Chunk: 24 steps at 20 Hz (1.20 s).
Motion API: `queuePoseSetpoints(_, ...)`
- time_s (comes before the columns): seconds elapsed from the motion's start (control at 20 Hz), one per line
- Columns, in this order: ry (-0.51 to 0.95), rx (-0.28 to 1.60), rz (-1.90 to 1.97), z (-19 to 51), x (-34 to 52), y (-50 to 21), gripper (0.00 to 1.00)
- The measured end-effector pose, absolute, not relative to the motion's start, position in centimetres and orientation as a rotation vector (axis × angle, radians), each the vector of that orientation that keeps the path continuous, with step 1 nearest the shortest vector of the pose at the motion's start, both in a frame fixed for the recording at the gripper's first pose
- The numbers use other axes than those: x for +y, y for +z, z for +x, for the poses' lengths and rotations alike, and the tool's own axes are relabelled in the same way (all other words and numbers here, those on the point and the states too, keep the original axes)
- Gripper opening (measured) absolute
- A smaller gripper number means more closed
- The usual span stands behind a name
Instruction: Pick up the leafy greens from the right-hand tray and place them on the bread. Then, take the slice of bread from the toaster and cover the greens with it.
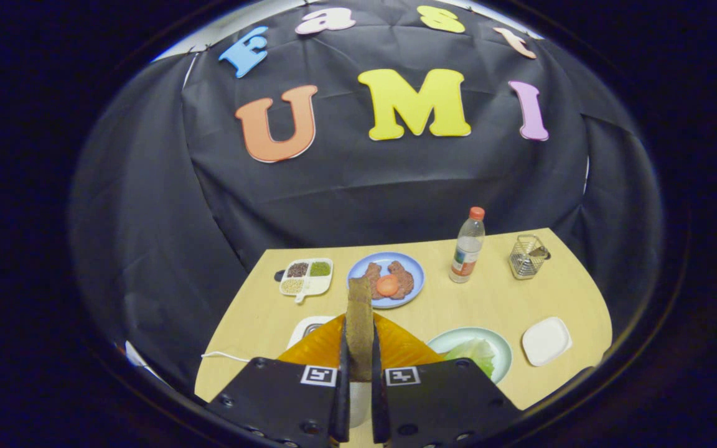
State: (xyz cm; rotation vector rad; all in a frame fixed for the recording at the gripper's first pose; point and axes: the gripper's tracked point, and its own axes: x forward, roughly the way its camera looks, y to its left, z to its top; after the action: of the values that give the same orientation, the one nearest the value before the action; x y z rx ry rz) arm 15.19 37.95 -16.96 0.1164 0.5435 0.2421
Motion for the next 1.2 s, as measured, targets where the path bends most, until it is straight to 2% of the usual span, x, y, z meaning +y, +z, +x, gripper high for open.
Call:
queuePoseSetpoints(0.4, 0.099, 0.677, 0.107, 17.8, 30.1, -24.9, 0.14)
queuePoseSetpoints(0.75, 0.102, 0.854, 0.156, 18.0, 29.1, -32.6, 0.14)
queuePoseSetpoints(0.95, 0.092, 0.868, 0.188, 18.7, 27.6, -33.5, 0.14)
queuePoseSetpoints(1.0, 0.093, 0.866, 0.171, 18.7, 27.1, -33.7, 0.18)
queuePoseSetpoints(1.15, 0.094, 0.871, 0.133, 18.9, 25.8, -34.6, 0.18)
queuePoseSetpoints(1.2, 0.094, 0.877, 0.117, 18.9, 25.2, -35.0, 0.27)
